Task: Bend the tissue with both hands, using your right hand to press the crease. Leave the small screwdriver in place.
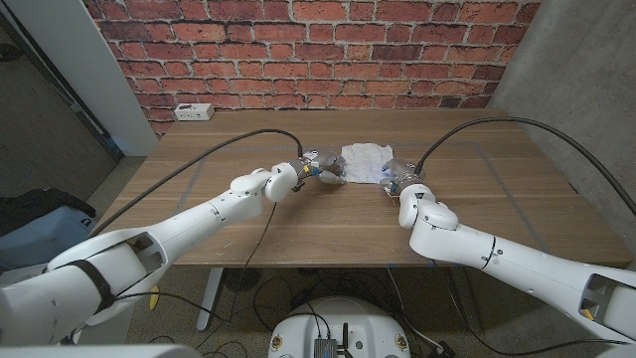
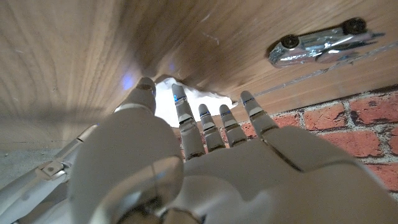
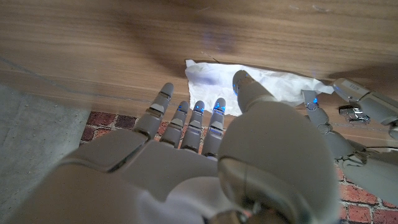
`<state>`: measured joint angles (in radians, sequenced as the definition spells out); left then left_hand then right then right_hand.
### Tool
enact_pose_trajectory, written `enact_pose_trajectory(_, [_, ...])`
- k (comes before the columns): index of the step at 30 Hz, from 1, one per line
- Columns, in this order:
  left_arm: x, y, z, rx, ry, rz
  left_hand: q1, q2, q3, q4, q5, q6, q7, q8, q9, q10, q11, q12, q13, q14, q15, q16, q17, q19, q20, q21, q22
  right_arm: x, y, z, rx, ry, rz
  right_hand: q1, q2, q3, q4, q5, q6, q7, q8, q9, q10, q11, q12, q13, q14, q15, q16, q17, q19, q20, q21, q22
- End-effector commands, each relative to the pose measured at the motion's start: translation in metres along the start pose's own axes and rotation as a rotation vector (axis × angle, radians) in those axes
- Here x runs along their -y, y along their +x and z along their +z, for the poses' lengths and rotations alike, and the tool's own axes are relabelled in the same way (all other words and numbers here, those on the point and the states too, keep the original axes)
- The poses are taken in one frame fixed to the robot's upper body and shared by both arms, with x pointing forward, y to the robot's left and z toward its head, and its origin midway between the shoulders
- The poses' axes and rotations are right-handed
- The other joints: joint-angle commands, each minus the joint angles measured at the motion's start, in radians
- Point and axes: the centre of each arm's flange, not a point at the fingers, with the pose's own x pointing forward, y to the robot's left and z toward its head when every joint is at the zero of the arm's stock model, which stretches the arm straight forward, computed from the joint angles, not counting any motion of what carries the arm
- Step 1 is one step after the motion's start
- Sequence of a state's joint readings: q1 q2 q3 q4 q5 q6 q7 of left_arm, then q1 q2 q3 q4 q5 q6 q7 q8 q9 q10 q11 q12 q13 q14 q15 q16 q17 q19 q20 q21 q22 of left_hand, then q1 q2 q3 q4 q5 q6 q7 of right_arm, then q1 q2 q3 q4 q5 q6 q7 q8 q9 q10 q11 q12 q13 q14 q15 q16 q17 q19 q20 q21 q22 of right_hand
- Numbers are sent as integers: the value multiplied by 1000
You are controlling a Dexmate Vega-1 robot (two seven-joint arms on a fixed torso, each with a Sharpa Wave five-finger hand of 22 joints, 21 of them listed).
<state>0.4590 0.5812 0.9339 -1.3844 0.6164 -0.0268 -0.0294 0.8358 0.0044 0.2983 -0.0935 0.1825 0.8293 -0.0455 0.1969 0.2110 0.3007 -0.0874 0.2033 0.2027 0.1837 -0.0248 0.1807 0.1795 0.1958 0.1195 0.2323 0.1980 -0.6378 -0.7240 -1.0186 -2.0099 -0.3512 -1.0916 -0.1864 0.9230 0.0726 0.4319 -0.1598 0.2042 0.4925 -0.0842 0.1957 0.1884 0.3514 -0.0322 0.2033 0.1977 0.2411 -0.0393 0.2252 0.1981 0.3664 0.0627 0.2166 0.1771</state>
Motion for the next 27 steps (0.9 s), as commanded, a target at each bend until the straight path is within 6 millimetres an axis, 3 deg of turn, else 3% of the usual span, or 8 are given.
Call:
enact_pose_trajectory(1, [-31, -17, 5, 63, -58, 64, -13, 1, -6, 0, 9, -10, -4, -5, -7, -6, 0, -3, 1, -6, 0, -4, 2, -6, -2, -5, 1, 6, 5, 5, 19, 16, -12, 5, 5, -7, 3, -1, -2, 0, 0, 4, 4, 3, -1, 4, -3, -37, 0, 3, 5, -2, -3, 3])
enact_pose_trajectory(5, [-36, -21, 4, 70, -92, 144, -4, -10, -10, -13, 13, -12, -17, -2, -8, 10, -8, 6, 2, 12, -4, 6, 0, 5, 3, 0, 1, 7, 4, 6, 21, 15, -18, 5, 6, -9, 4, -2, -1, 1, 0, 5, 5, 4, -1, 4, -2, -38, 1, 4, 6, -2, -2, 3])
enact_pose_trajectory(10, [-41, -14, 5, 46, -27, 102, 18, -28, -14, -36, 19, -12, -42, 3, -7, -1, -11, 3, 3, -1, 6, 1, -1, 3, 4, -2, 1, 9, 1, 5, 15, 28, -34, 5, 7, -14, 6, -2, 0, 3, 1, 5, 6, 4, -1, 5, -2, -37, 1, 4, 8, -2, -2, 3])
enact_pose_trajectory(14, [-37, -4, 8, 52, 2, 37, 16, -33, -20, -37, 22, -2, -40, 8, -6, -16, -12, -2, 3, -24, 15, -5, 0, -8, 7, -6, 1, 11, -3, 1, 7, 37, -43, 5, 6, -17, 6, -2, 0, 3, 1, 5, 6, 5, 0, 5, 1, -37, 2, 4, 8, -1, -3, 3])
enact_pose_trajectory(27, [-23, 19, 20, 80, 83, -81, 18, -39, -28, -41, 27, -20, -81, 2, -8, -36, -11, -4, 4, -57, 15, -7, 0, -15, 2, -9, 1, 15, -10, -5, -11, 44, -65, 6, 5, -25, 7, -2, -2, 4, 0, 5, 6, 5, -1, 5, -1, -37, 2, 5, 8, -2, -3, 3])
